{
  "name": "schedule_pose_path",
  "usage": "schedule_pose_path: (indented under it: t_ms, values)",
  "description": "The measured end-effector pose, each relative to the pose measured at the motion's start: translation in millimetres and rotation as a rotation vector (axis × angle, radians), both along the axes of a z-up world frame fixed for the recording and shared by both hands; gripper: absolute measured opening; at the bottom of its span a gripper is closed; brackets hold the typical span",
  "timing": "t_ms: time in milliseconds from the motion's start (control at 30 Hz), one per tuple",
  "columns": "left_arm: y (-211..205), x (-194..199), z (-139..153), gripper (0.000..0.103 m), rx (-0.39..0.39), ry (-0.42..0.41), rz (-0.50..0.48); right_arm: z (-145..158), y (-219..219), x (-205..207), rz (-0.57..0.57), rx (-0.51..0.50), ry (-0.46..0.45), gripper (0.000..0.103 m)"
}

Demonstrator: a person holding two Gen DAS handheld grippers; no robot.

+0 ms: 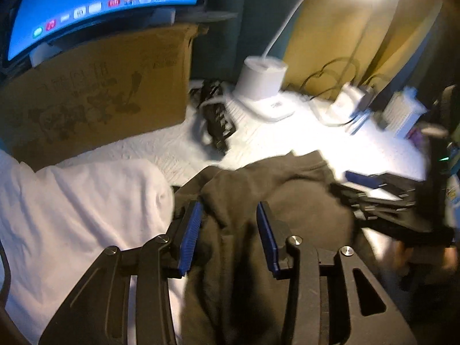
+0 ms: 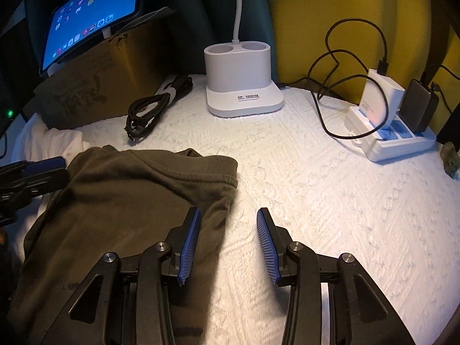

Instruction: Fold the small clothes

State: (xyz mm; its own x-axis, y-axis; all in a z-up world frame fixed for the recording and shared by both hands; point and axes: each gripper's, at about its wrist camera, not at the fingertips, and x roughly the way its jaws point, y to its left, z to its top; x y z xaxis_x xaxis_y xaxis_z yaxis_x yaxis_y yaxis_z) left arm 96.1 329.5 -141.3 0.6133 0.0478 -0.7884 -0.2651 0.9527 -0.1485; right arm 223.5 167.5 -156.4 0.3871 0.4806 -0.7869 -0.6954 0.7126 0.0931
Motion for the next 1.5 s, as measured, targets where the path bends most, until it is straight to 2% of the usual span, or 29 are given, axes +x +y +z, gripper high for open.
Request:
schedule_pose_path:
  t_ms: [67,133,367,500,667,833,933,1267,1500]
  values:
    - [5.1,2.0,-9.9,0.040,0.025,0.034,0.017,2.1,-4.6,-2.9,0.001,0.004,0.004,0.064]
    - [8.2,-0.5,-13.5,0.042,0.021,0.035,0.015,1.9,-7.5,-5.1,0.000,-0.001,0.000,0.075]
    - [1.5,-19.1,7.0,0.042,0.041,-0.009,0.038,-0.6,-17.6,-13.1,-0.021,-0.026,-0.016,0.076]
    - [-27.3,-41.7,26.8,0.042,0.018,-0.060,-0.056,2.6,-22.2,-20.8,-0.025,-0.028,-0.032,0.076]
    - [-63.5,-65.4,26.5,0.042,0.002,-0.032,-0.130,7.6,-31.7,-34.3,-0.035,-0.020,-0.039,0.076]
    - [-67.9,-89.1,5.1,0.042,0.004,0.044,-0.103,11.5,-37.7,-59.3,-0.016,-0.051,-0.080,0.076]
    - [-62.5,-100.5,-5.5,0.042,0.014,0.070,-0.064,10.6,-44.0,-70.6,-0.001,-0.048,-0.064,0.076]
    - [-76.6,-119.1,-6.6,0.042,0.108,0.034,-0.032,-2.9,-60.4,-99.3,0.011,-0.080,-0.048,0.076]
    - [-90.9,-135.4,16.2,0.042,0.059,-0.041,-0.049,5.3,-72.7,-115.3,0.005,-0.068,-0.060,0.076]
